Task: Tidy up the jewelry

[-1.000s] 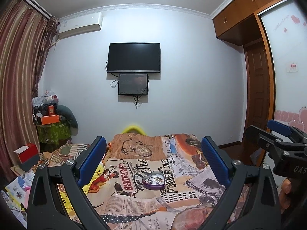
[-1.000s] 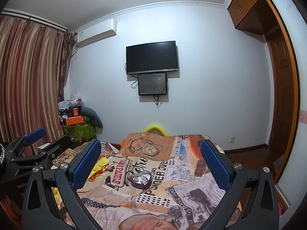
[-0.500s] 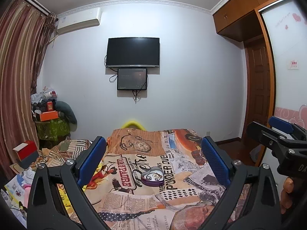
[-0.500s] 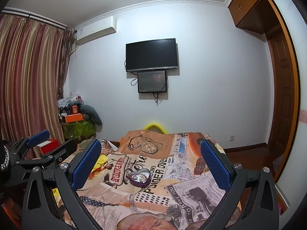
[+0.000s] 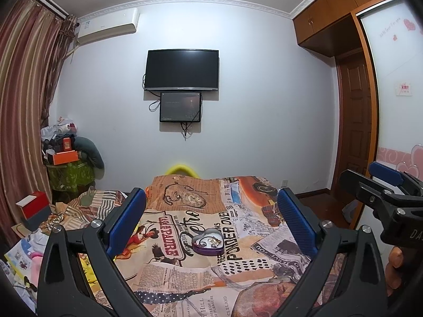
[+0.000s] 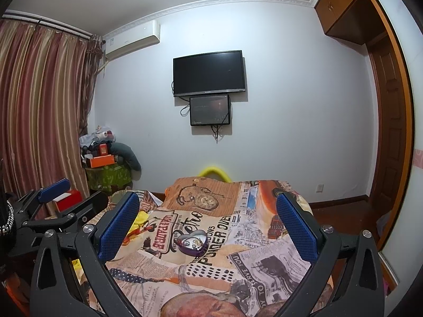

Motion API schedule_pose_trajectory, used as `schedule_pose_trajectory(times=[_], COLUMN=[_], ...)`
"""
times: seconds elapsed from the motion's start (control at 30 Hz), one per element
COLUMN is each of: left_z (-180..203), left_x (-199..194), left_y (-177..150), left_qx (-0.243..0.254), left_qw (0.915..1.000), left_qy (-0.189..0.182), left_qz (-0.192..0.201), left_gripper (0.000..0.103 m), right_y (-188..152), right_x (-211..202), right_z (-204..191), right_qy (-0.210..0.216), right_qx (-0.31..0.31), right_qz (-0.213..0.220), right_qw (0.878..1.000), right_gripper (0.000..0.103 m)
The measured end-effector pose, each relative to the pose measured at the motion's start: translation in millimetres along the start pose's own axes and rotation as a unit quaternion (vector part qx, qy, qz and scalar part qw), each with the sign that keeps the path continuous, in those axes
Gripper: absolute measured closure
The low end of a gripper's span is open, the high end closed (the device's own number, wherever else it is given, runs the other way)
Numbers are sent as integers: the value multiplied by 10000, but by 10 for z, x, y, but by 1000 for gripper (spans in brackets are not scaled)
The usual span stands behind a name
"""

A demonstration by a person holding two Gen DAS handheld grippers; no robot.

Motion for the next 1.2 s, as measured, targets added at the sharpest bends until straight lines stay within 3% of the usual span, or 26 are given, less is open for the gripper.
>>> schedule_pose_trajectory(times=[1.2], left_z=[-7], left_x=[73], left_y=[-68], left_qx=[-85], left_qw=[9997], left_qy=[-166], left_qz=[-147], left_gripper=[3], right_y=[-29], right_x=[27], right_z=[31], right_qy=[7], right_qx=[17], right_qz=[-74], right_qw=[10000], right_gripper=[0])
Point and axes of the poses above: each gripper's, at about its wrist camera, not at the fingertips, and x roughly the way its jaws point, z to its right, y to its top, the point moved 10 cm from there along x, roughly the way its jaws point, and after that the axes turned 5 degrees about -z, right-handed, at the moved point
